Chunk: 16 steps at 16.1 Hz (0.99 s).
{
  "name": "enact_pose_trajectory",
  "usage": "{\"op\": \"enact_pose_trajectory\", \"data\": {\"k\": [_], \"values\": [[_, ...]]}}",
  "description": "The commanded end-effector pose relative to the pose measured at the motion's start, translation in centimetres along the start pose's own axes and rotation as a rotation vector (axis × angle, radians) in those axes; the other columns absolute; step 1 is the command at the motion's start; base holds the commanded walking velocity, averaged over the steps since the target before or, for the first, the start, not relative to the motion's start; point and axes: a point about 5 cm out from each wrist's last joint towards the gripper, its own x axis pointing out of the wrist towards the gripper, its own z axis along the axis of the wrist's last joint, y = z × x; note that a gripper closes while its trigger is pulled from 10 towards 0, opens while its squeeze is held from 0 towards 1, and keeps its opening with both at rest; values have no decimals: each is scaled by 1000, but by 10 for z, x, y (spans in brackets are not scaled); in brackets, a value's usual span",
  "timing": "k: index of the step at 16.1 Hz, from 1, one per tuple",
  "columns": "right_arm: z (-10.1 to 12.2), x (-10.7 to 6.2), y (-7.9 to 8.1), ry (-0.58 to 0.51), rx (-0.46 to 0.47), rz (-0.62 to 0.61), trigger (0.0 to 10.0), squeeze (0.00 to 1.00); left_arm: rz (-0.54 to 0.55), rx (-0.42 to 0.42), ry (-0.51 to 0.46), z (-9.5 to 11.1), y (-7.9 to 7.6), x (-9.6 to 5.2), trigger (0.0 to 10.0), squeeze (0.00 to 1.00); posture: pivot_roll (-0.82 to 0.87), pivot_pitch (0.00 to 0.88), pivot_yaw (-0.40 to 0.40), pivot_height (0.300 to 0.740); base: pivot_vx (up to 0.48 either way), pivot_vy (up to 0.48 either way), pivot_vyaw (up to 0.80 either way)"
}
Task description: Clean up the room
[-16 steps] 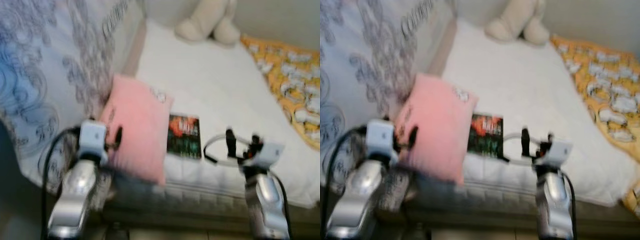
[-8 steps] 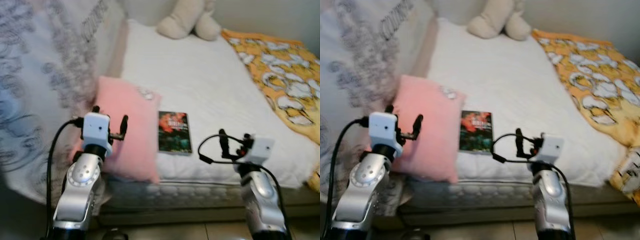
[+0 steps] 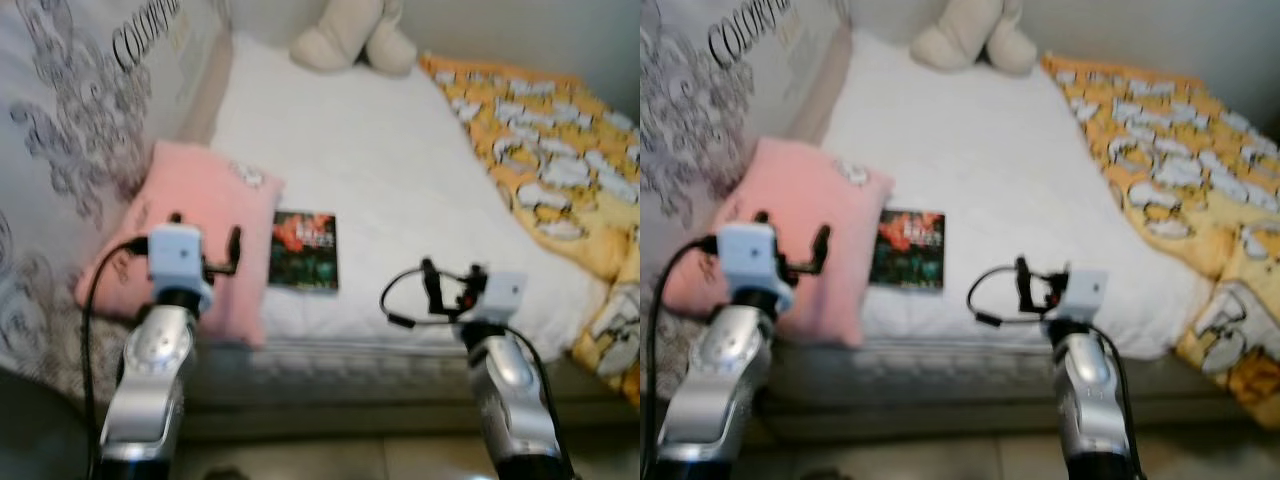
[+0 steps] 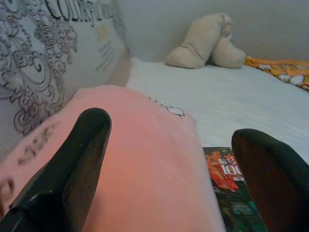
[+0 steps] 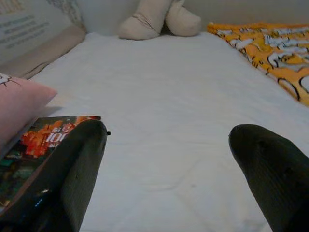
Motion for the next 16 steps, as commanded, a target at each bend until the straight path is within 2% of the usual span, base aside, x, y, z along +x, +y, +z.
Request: {"op": "enact_pose_trajectory", "data": {"k": [1, 3, 7, 16], "values": [[4, 0, -11, -6, -38, -20, 10000, 0, -13, -26, 18, -2, -9, 0, 10000, 0, 148, 0, -114, 740, 311, -364, 0], [9, 3, -10, -18, -78, 11, 10000, 0, -20, -29, 8, -1, -12, 2, 10000, 0, 134, 0, -117, 740, 313, -358, 328], [12, 6, -9, -24, -87, 5, 10000, 0, -44, -25, 5, 1, -17, 5, 10000, 0, 121, 0, -110, 740, 314, -360, 480], [3, 8, 2, -3, -110, 32, 10000, 0, -68, 1, 31, -5, -15, 4, 10000, 0, 141, 0, -104, 740, 329, -346, 0]]}}
